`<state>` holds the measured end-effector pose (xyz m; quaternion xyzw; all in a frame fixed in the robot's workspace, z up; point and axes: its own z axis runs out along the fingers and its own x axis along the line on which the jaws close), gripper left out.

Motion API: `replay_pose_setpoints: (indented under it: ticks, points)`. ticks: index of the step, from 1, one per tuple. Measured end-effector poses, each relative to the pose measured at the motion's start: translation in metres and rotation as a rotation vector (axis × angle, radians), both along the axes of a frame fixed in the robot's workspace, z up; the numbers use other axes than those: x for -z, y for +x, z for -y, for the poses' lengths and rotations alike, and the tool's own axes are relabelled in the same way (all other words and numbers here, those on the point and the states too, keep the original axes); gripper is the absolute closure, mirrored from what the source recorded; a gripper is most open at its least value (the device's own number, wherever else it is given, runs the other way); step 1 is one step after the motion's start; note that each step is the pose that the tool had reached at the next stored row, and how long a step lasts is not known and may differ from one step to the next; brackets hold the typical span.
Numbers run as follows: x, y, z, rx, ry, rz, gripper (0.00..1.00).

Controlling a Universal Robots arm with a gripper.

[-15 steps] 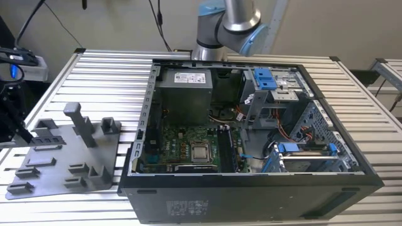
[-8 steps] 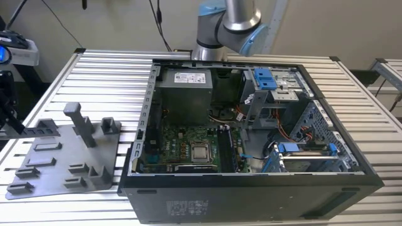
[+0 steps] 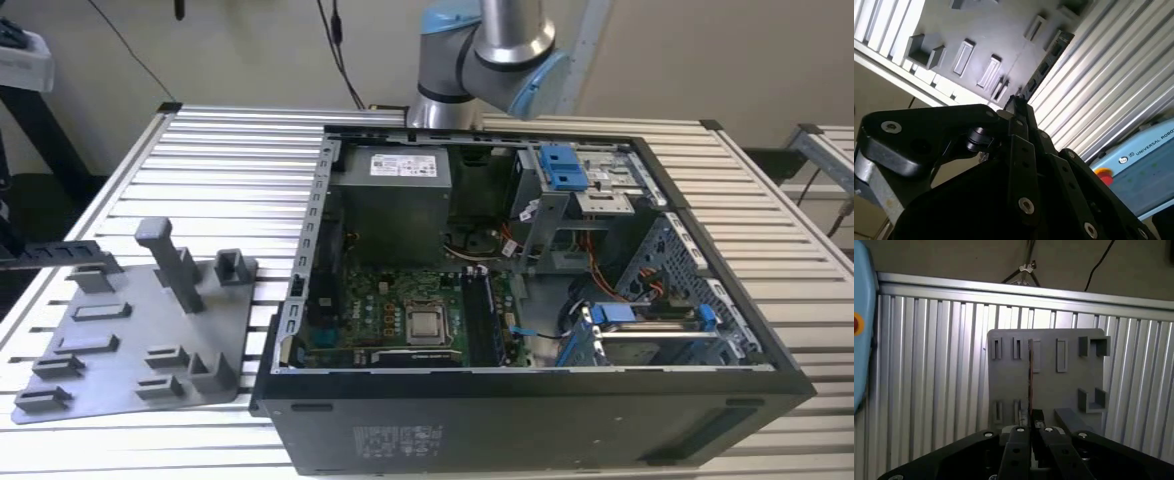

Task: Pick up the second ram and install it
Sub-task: 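Pick up the second ram and move it above second insertion slot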

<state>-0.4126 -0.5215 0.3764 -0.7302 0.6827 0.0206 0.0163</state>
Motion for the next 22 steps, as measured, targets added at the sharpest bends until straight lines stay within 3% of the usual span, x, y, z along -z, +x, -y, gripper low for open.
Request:
replay_pose_setpoints:
  ticks: [8, 13, 22]
  points:
    - [-0.0344, 0.0000, 0.0000, 0.000, 0.0003, -0.0002, 0.86]
    - [-0.0487, 0.0000, 0.0000, 0.000, 0.0008, 0.0000, 0.86]
    - [-0.0520, 0.0000, 0.0000, 0.000, 0.0009, -0.0001, 0.86]
